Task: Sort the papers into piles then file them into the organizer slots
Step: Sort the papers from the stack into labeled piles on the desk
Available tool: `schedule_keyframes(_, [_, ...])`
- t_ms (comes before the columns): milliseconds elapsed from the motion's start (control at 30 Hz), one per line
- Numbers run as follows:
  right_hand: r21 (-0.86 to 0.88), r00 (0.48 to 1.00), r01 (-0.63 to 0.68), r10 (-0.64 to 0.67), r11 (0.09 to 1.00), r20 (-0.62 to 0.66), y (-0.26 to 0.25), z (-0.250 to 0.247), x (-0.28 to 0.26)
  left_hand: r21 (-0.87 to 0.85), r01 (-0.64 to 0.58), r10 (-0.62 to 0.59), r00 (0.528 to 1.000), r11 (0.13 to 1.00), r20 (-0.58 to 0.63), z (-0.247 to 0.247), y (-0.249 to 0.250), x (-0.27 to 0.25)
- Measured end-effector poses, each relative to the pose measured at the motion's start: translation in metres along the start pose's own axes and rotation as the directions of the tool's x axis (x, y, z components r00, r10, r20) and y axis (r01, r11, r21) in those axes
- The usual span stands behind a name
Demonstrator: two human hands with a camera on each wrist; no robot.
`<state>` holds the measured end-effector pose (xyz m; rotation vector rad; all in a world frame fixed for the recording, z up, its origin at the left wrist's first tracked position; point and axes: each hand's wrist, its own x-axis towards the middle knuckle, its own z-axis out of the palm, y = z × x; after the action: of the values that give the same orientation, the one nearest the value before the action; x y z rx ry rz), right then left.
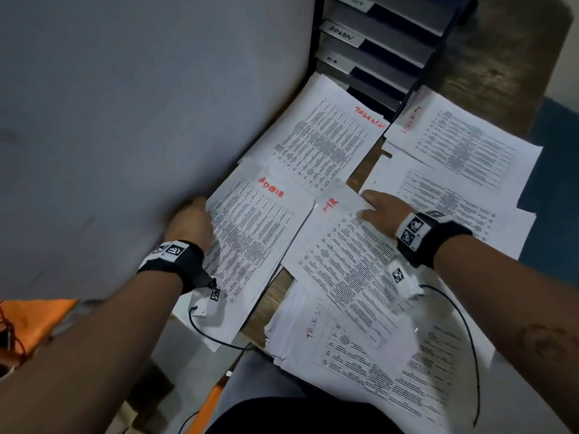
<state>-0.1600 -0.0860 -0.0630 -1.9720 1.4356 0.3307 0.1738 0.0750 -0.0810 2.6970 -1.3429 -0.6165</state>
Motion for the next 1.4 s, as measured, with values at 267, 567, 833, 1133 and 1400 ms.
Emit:
schedule_keyframes(267, [0.161,0.991,-0.087,0.102,0.983,-0.088,0.062,0.002,-0.069,0.048,-0.036,0.036,0.999,0.998,-0.009,0.003,0.007,0.002])
schedule_keyframes(567, [0.42,0.973,-0.116,0.187,0.9,-0.133,0.1,0.014,-0.104,-0.396,-0.458,0.52,0.853,0.796,0.057,0.016,0.105,-0.045])
schedule_keyframes(833, [0.416,0.99,0.043,0.017,0.908,-0.138,0.079,0.019,-0.116,-0.178,-0.587,0.593,0.657,0.79,0.465,0.018,0.179,-0.065])
schedule_keyframes(1133, [0.613,0.986,-0.123,0.165,0.78,-0.012,0.116,0.007,-0.128,-0.367,-0.32,0.427,0.865,0.874,0.263,0.013,0.155,-0.044])
schedule_keyframes(1400, [0.892,0.936,-0.122,0.35,0.435,-0.043,0.148,-0.004,-0.129,-0.459,-0.109,0.24,0.941,0.882,0.237,0.017,0.158,-0.003])
